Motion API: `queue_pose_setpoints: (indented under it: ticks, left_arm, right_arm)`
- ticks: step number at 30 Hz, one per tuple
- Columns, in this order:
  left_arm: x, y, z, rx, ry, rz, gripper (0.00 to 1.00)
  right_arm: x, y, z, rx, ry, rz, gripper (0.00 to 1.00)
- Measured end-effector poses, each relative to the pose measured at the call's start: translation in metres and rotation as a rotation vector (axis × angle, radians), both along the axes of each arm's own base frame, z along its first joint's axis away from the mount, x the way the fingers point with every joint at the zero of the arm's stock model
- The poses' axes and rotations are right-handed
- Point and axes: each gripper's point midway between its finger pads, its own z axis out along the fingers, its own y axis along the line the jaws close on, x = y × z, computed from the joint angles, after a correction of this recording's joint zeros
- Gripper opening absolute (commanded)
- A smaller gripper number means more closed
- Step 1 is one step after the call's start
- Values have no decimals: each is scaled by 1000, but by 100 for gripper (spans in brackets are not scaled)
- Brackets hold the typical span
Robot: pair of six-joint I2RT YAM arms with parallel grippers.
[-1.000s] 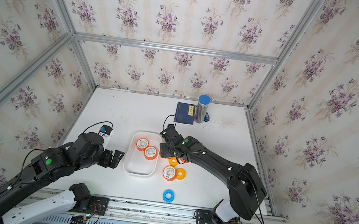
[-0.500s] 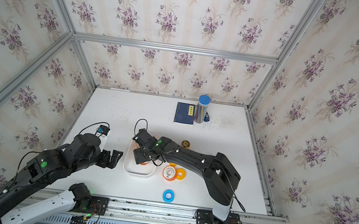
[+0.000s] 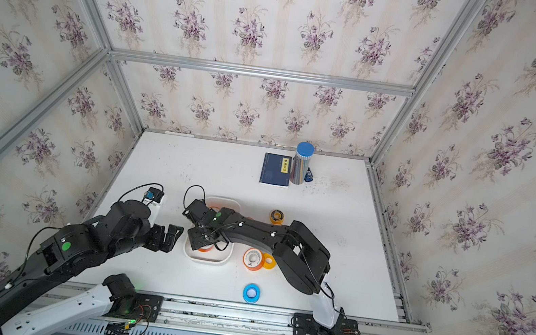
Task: Put the sealing tape into the storage box
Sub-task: Place the sealing tape in the storage box.
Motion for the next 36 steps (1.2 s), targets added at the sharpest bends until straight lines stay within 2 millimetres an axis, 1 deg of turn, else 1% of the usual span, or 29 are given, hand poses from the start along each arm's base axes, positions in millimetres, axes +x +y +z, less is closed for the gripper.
queue_pose_setpoints:
  ticks: [8,10,14,18,20,22,25,27,28,31,33,36]
  left_arm:
    - [1,-1,-1,5,6,0,100]
    - [1,-1,-2,6,8,-1,100]
    - [1,-1,-2,7,9,-1,100]
    - [1,-1,-2,6,8,-1,100]
    - [1,-1,-2,6,8,-1,100]
    - [1,-1,-2,6,8,-1,100]
    - [1,-1,-2,6,8,-1,100]
    - [1,-1,-2,6,7,-1,100]
    - [1,-1,-2,5,7,-1,100]
    - [0,-1,-1,4,5,-1,100]
    - [0,0,-1,3,3,-1,100]
    - [0,0,-1,2,3,-1,100]
  right_arm:
    - [6,2,-3,-17,-22,-13,86]
    - [7,3,-2,-17,-24,-13,86]
    - [6,1,5,-12,-31,-11,83]
    - [1,-8,23,15,-44,-3,70]
    - [-3,-14,27,16,-48,8,60]
    - [-9,-21,27,15,-35,19,49]
    - [-19,-32,22,8,-9,40,28]
    - [-24,-38,18,0,1,57,16]
    - [-27,-41,15,-4,13,66,12]
    - [-34,-42,12,-6,35,95,6]
    - [-36,-40,10,0,47,113,5]
    - [-40,-38,2,-9,66,142,5]
